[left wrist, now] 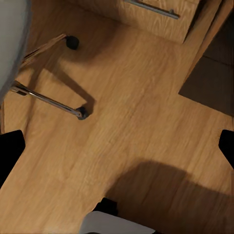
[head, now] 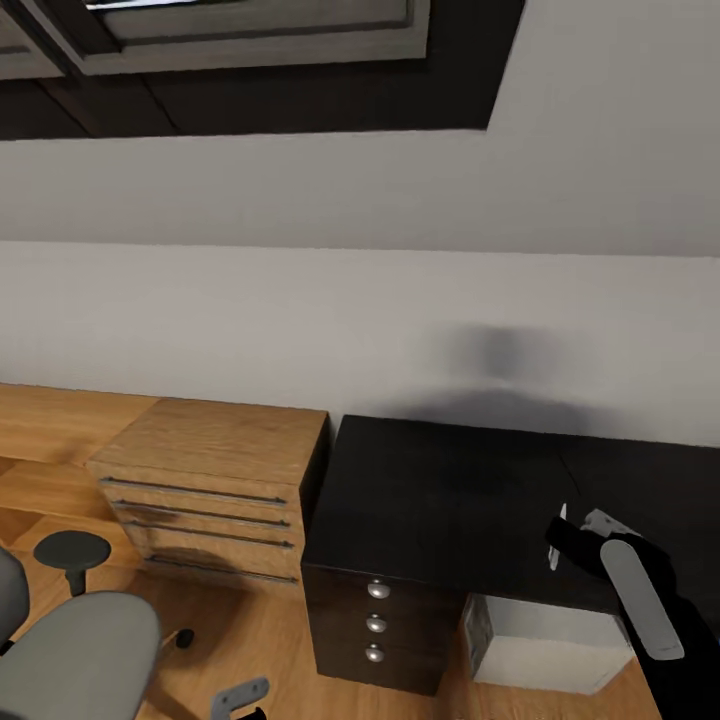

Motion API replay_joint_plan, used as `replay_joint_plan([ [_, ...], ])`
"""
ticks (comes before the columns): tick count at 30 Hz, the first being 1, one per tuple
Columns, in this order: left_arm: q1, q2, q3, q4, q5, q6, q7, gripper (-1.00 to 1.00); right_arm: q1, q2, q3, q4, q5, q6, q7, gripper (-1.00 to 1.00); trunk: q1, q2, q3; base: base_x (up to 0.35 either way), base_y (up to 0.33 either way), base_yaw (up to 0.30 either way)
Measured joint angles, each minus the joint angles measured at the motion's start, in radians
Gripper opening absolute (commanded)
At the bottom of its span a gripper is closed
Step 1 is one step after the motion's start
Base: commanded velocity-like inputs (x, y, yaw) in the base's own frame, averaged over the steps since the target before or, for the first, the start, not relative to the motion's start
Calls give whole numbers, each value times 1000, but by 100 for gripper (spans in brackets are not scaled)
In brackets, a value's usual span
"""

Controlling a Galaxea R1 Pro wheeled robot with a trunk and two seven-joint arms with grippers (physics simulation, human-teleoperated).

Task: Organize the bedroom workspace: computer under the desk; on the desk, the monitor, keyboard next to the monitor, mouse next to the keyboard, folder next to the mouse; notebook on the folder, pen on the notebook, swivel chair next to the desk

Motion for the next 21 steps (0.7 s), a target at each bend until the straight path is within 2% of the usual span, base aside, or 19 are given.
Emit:
replay_joint_plan([
  [2,0,0,0,1,0,-1,0,100,0,-8,-8,1,1,6,0,-100,0,0,2,0,0,-256],
  [4,0,0,-1,3,-1,-16,0,100,0,-29,-11,3,0,11,0,-100,0,0,4,0,0,-256],
  [8,0,-1,-7,21,-5,-52,1,100,0,-55,-13,8,-1,14,-1,-100,0,0,8,0,0,-256],
  [12,0,-4,-21,30,-7,-66,1,100,0,-62,-12,12,2,12,-8,-100,0,0,11,0,0,-256],
  [18,0,-6,-23,30,-7,-67,1,100,-1,-62,-6,27,17,11,-75,-100,0,0,17,0,0,-251],
  [19,0,-6,-23,30,-7,-67,1,100,-2,-62,-1,51,44,12,-85,-100,0,0,18,0,0,-246],
  [21,0,-6,-23,30,-7,-67,1,100,-3,-61,1,68,66,12,-88,-100,0,0,20,0,0,-239],
])
